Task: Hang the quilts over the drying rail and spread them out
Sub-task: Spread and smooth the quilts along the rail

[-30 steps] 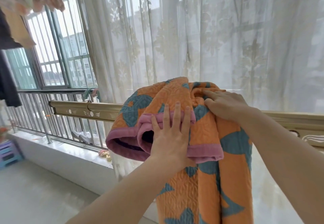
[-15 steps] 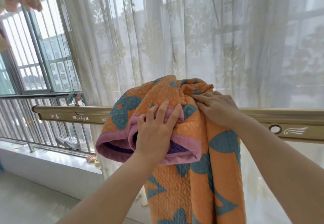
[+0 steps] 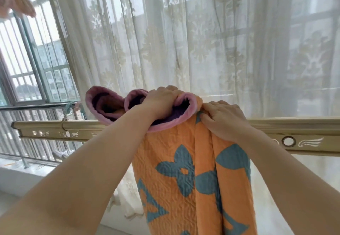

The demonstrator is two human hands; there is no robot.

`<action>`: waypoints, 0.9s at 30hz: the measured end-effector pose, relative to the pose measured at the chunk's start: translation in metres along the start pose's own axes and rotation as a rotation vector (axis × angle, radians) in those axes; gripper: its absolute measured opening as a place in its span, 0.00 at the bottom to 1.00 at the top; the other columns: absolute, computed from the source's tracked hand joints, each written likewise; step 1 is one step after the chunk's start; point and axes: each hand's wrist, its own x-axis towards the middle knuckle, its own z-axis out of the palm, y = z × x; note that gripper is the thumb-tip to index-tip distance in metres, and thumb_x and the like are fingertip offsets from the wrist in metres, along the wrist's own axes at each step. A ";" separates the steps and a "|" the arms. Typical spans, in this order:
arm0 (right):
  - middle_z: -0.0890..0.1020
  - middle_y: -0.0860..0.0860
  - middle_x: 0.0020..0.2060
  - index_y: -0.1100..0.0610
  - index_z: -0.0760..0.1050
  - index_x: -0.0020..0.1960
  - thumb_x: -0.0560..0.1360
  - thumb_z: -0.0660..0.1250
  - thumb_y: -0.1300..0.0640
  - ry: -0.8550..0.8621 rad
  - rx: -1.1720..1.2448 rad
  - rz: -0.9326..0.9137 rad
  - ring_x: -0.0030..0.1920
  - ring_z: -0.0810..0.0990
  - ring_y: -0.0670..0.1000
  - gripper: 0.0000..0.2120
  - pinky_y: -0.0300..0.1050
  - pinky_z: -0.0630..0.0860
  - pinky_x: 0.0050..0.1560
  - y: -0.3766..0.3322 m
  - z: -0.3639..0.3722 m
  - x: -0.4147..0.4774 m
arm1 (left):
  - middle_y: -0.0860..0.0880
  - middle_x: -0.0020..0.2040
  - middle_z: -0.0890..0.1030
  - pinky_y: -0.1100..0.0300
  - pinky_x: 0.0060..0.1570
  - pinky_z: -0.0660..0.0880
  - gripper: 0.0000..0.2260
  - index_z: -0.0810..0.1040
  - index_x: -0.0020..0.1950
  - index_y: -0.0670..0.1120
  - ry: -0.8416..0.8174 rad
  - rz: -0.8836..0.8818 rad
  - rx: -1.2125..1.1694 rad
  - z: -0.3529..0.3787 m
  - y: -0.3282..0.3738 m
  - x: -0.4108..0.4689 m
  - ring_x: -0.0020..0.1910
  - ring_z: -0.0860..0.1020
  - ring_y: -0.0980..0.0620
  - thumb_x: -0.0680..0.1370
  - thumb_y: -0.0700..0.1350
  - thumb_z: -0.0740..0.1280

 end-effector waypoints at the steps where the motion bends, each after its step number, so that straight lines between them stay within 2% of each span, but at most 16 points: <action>1: 0.77 0.46 0.57 0.47 0.71 0.60 0.78 0.50 0.47 0.002 0.010 0.009 0.62 0.70 0.50 0.16 0.50 0.62 0.57 0.000 -0.001 0.000 | 0.50 0.54 0.75 0.44 0.57 0.72 0.08 0.74 0.49 0.53 0.005 -0.016 -0.089 -0.004 0.002 0.003 0.54 0.75 0.44 0.76 0.41 0.61; 3: 0.77 0.47 0.59 0.47 0.69 0.64 0.78 0.51 0.47 0.008 0.034 0.032 0.61 0.71 0.51 0.18 0.50 0.63 0.59 0.001 -0.003 -0.001 | 0.49 0.52 0.77 0.48 0.57 0.73 0.07 0.76 0.50 0.52 0.081 -0.065 -0.255 -0.013 0.003 0.003 0.54 0.77 0.46 0.76 0.40 0.64; 5: 0.78 0.50 0.56 0.50 0.68 0.64 0.77 0.52 0.46 0.028 0.062 0.058 0.58 0.74 0.52 0.18 0.51 0.65 0.57 0.003 -0.003 -0.001 | 0.53 0.50 0.79 0.54 0.54 0.75 0.06 0.77 0.51 0.53 0.156 -0.058 -0.364 -0.020 0.006 -0.006 0.51 0.78 0.51 0.77 0.45 0.64; 7: 0.79 0.52 0.53 0.51 0.64 0.64 0.76 0.53 0.46 0.042 0.091 0.076 0.56 0.75 0.54 0.18 0.51 0.66 0.56 0.005 -0.001 -0.001 | 0.56 0.51 0.81 0.56 0.55 0.75 0.10 0.78 0.58 0.54 0.201 -0.040 -0.506 -0.022 0.011 -0.020 0.51 0.79 0.56 0.78 0.49 0.62; 9: 0.78 0.51 0.57 0.48 0.59 0.68 0.76 0.52 0.47 0.043 0.081 0.063 0.59 0.74 0.54 0.21 0.52 0.66 0.58 0.005 0.001 0.000 | 0.57 0.51 0.82 0.57 0.57 0.73 0.12 0.79 0.59 0.54 0.241 -0.004 -0.611 -0.021 0.018 -0.040 0.52 0.78 0.59 0.79 0.52 0.61; 11: 0.77 0.49 0.60 0.44 0.58 0.71 0.77 0.51 0.48 0.053 0.012 0.029 0.60 0.72 0.53 0.22 0.52 0.65 0.58 0.002 0.004 0.000 | 0.56 0.52 0.82 0.56 0.58 0.71 0.11 0.80 0.58 0.52 0.304 0.065 -0.499 -0.010 0.023 -0.055 0.53 0.77 0.57 0.80 0.52 0.62; 13: 0.76 0.49 0.62 0.42 0.58 0.73 0.78 0.50 0.48 0.070 -0.047 -0.002 0.61 0.71 0.53 0.23 0.52 0.65 0.59 -0.001 0.007 0.000 | 0.54 0.56 0.81 0.50 0.64 0.65 0.09 0.78 0.57 0.50 0.316 0.084 -0.191 0.006 0.022 -0.060 0.58 0.75 0.52 0.80 0.47 0.61; 15: 0.75 0.49 0.64 0.43 0.58 0.74 0.78 0.50 0.48 0.067 -0.056 -0.010 0.63 0.70 0.52 0.24 0.52 0.64 0.61 -0.004 0.007 0.001 | 0.53 0.63 0.77 0.46 0.70 0.59 0.12 0.75 0.61 0.50 0.255 -0.061 -0.007 0.023 0.016 -0.059 0.64 0.71 0.49 0.79 0.42 0.59; 17: 0.74 0.48 0.64 0.44 0.57 0.74 0.78 0.50 0.47 0.061 -0.047 -0.008 0.64 0.70 0.52 0.24 0.51 0.63 0.62 -0.007 0.007 0.001 | 0.51 0.67 0.73 0.45 0.68 0.62 0.18 0.71 0.68 0.49 0.331 -0.221 0.007 0.030 0.011 -0.059 0.67 0.68 0.47 0.79 0.41 0.60; 19: 0.74 0.48 0.64 0.45 0.57 0.75 0.78 0.50 0.47 0.059 -0.035 -0.007 0.65 0.69 0.51 0.24 0.51 0.63 0.63 -0.009 0.007 -0.001 | 0.48 0.66 0.73 0.46 0.62 0.69 0.18 0.71 0.69 0.47 0.455 -0.273 -0.034 0.034 0.009 -0.058 0.64 0.70 0.46 0.78 0.42 0.62; 21: 0.74 0.48 0.65 0.45 0.57 0.75 0.78 0.51 0.47 0.061 -0.019 -0.010 0.66 0.69 0.51 0.24 0.51 0.62 0.64 -0.009 0.005 -0.002 | 0.49 0.62 0.75 0.52 0.57 0.71 0.15 0.72 0.66 0.47 0.398 -0.256 -0.177 0.038 0.012 -0.057 0.61 0.72 0.48 0.80 0.45 0.60; 24: 0.74 0.48 0.66 0.45 0.58 0.74 0.78 0.51 0.47 0.045 -0.006 -0.003 0.66 0.69 0.51 0.24 0.51 0.62 0.65 -0.008 0.003 -0.004 | 0.50 0.59 0.77 0.60 0.52 0.67 0.15 0.75 0.63 0.48 0.213 -0.244 -0.318 0.046 0.013 -0.054 0.59 0.73 0.51 0.82 0.50 0.55; 27: 0.73 0.48 0.67 0.46 0.59 0.74 0.78 0.52 0.47 0.034 0.011 0.005 0.67 0.68 0.51 0.24 0.51 0.62 0.66 -0.005 0.003 -0.006 | 0.50 0.58 0.77 0.61 0.51 0.65 0.15 0.76 0.61 0.49 0.212 -0.254 -0.360 0.048 0.013 -0.053 0.58 0.72 0.51 0.82 0.51 0.55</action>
